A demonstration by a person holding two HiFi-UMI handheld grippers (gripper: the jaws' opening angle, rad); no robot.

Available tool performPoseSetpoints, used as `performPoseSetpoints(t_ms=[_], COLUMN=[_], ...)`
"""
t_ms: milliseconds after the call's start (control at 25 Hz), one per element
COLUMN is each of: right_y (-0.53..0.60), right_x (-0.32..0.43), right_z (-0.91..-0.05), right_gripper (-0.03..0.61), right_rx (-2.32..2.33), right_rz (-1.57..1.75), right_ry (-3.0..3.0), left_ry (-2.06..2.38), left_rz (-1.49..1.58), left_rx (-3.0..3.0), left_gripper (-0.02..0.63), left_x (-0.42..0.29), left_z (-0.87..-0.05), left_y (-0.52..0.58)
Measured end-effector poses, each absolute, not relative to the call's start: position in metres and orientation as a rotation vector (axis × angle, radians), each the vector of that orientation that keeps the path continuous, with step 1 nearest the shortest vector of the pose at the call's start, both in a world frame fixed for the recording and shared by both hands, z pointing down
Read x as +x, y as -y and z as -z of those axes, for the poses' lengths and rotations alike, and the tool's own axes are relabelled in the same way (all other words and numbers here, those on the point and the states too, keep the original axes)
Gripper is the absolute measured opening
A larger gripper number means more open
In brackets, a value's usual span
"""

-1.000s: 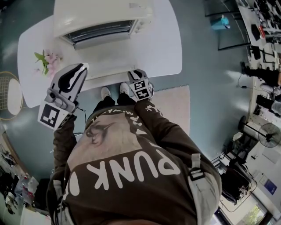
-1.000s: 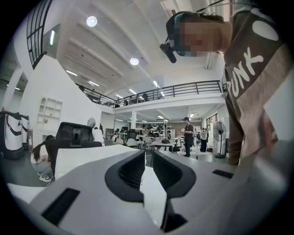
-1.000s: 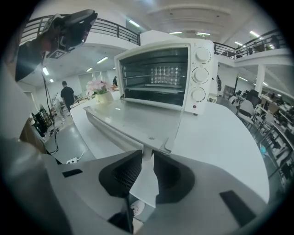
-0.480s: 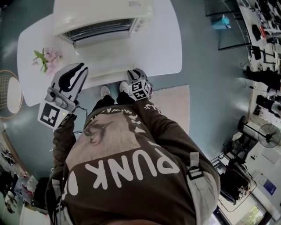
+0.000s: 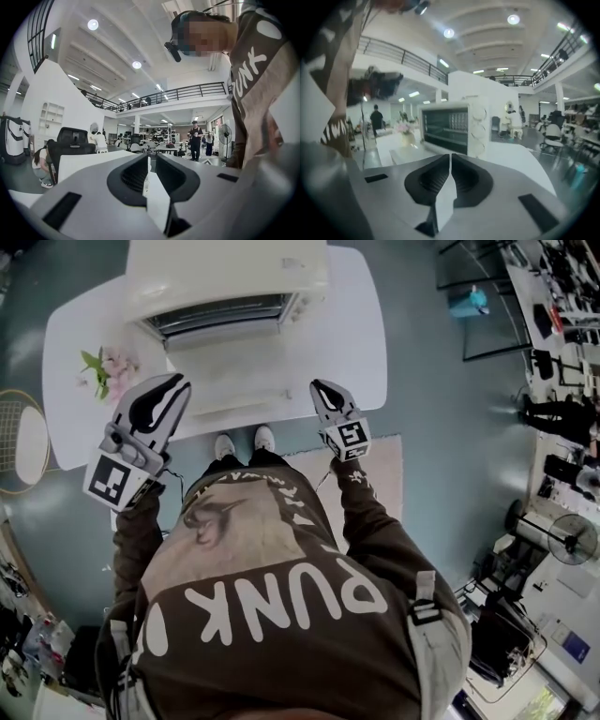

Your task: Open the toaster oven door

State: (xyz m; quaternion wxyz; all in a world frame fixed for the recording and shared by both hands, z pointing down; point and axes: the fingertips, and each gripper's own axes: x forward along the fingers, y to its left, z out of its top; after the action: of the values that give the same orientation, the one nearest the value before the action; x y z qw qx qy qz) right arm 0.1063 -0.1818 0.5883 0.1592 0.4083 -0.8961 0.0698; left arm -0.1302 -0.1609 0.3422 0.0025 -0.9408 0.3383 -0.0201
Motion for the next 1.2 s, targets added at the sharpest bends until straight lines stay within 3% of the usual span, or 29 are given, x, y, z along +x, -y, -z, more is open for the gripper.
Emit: performPoseSetpoints(t_ms=[200, 360, 560, 1200], right_y=[0.201, 0.193, 0.184, 0.183], right_x=[0.014, -0.048, -0.07, -0.064], right_z=[-0.442, -0.381, -0.366, -0.366], right_gripper=[0.034, 0.034, 0.011, 0.008], right_rx=[0.86, 0.684, 0.668, 0.758], right_rz=[-0.18, 0.061, 0.321, 0.248], right_ry=[3.007, 3.036, 2.906, 2.929], left_ry=[-1.067, -1.087, -1.104, -1.085], left_rz=[0.041, 0.063, 0.074, 0.073], left_rx=[-2.94, -2.934, -2.921, -2.926], left_gripper=[0.054, 0.054, 0.054, 0.054], left_x=[-0.129, -0.132, -0.137, -0.131], left_z=[-0.341, -0.346, -0.347, -0.348], left_y=[0.165, 0.168, 0.172, 0.173])
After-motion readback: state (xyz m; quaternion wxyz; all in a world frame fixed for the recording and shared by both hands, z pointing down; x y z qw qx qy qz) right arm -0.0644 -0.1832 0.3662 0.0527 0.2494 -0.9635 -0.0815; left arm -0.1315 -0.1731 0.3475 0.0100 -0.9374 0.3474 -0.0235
